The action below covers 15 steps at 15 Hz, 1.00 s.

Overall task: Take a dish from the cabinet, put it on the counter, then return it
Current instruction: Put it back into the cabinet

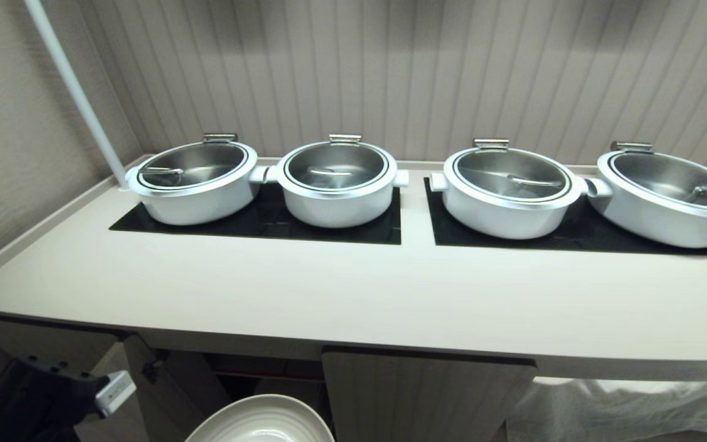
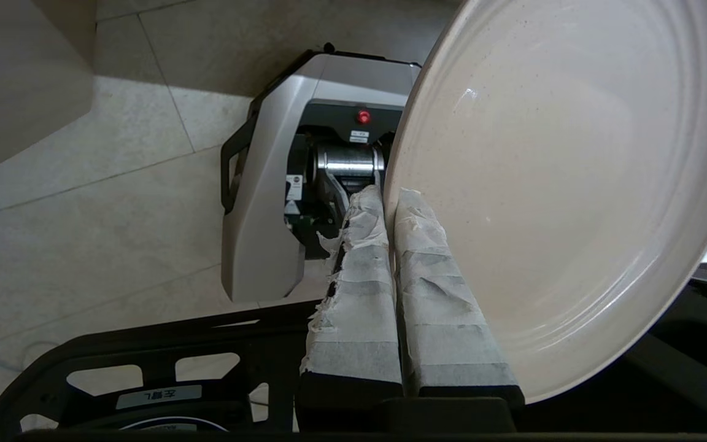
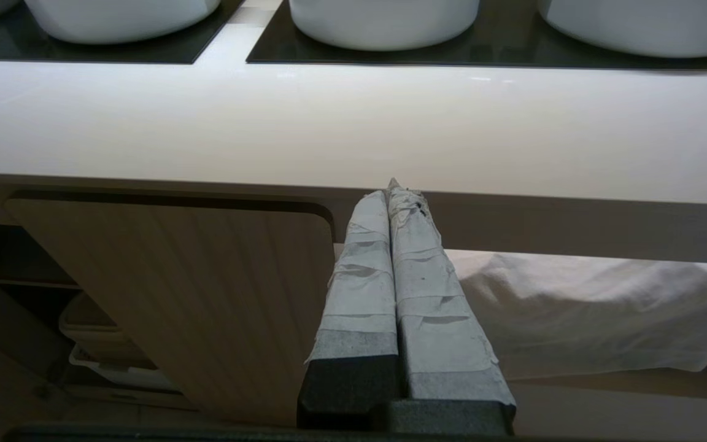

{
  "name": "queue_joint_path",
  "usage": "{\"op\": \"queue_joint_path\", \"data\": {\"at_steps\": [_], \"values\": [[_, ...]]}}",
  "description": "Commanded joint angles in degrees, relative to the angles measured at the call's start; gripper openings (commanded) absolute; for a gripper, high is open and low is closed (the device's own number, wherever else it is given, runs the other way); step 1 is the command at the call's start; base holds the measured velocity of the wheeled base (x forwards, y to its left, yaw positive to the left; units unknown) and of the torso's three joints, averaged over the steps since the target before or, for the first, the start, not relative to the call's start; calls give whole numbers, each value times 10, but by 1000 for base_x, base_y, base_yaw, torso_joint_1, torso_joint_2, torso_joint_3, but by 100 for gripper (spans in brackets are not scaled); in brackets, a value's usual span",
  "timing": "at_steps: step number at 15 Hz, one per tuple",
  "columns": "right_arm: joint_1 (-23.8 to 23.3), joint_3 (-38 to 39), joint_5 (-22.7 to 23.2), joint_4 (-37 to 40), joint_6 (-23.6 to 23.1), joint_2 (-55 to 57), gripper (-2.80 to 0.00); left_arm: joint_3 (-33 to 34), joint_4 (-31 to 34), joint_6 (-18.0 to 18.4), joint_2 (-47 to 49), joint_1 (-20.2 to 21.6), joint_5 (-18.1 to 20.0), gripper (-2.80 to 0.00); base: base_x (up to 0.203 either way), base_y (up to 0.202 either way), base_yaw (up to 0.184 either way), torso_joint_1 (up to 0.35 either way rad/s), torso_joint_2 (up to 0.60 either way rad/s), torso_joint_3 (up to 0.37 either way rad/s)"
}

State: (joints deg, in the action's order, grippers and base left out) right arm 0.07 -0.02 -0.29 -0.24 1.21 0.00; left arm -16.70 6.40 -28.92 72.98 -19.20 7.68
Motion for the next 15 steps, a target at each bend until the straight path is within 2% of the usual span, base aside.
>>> {"op": "queue_joint_path", "data": {"at_steps": [1,15], "values": [[0,-1,0,0,0,0,-280,2,0,-2,-7,0,-1,-280,0,0,0,0,0,0],[0,0,0,0,0,1,-280,0,1,-1,-15,0,-4,-280,0,0,0,0,0,0]]}}
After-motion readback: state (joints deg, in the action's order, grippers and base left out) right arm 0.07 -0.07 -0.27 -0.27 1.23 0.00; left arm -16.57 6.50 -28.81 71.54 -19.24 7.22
